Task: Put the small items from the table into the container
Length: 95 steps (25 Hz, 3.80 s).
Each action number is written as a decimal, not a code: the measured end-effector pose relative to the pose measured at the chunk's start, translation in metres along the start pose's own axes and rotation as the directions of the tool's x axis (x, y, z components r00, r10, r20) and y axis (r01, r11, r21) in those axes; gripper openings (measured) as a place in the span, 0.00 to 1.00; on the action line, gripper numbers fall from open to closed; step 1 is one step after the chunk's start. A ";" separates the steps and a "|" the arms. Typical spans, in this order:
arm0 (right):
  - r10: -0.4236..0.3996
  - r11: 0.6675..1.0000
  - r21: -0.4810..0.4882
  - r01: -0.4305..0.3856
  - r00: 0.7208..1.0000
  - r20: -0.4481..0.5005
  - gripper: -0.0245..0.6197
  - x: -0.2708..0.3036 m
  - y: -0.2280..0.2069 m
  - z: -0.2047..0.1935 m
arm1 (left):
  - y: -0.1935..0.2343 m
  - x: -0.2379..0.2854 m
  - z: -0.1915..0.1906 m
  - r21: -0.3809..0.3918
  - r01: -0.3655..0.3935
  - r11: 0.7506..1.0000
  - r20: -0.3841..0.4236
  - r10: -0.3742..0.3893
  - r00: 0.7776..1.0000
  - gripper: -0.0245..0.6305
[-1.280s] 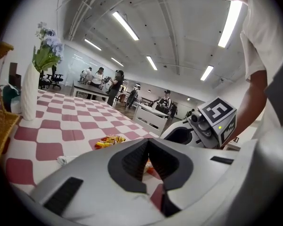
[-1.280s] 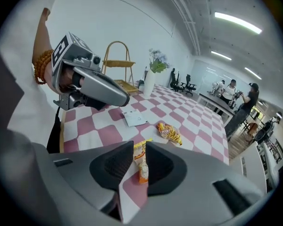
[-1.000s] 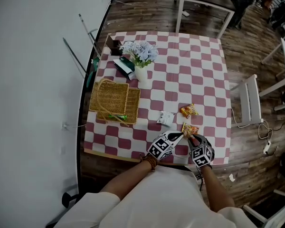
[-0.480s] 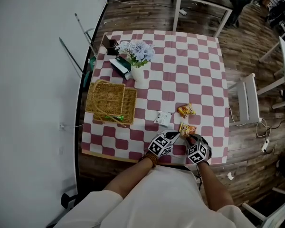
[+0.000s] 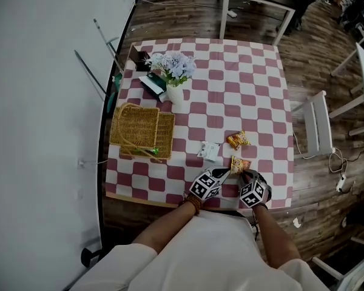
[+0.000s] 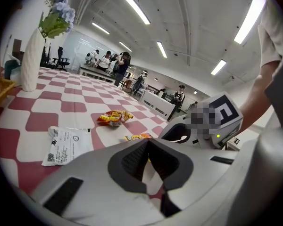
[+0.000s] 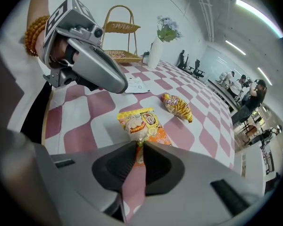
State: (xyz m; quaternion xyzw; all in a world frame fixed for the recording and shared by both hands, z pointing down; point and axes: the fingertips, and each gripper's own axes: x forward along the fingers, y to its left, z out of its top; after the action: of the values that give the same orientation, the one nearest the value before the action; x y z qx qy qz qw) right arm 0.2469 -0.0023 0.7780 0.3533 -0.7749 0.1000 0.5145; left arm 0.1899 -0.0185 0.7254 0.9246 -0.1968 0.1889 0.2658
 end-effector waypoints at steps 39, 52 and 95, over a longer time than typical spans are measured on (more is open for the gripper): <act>-0.146 0.963 0.267 -0.031 0.772 0.618 0.09 -0.210 -0.056 0.192 | -0.055 -0.175 0.213 0.192 -0.150 0.970 0.475 0.042 0.879 0.05; -0.167 0.962 0.267 -0.053 0.657 0.735 0.08 -0.290 -0.065 0.246 | -0.095 -0.229 0.267 0.214 -0.195 0.957 0.532 0.053 0.845 0.05; 0.269 0.948 -0.133 -0.290 0.506 0.819 0.08 -0.303 0.077 0.376 | -0.074 -0.386 0.209 -0.006 -0.517 0.856 0.595 0.419 0.686 0.05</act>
State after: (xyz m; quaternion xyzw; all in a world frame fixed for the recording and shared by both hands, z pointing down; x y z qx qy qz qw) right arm -0.0093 -0.0064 0.3615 0.2343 -0.9701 0.0120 0.0623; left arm -0.0535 0.0233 0.3546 0.8740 -0.4816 -0.0229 0.0604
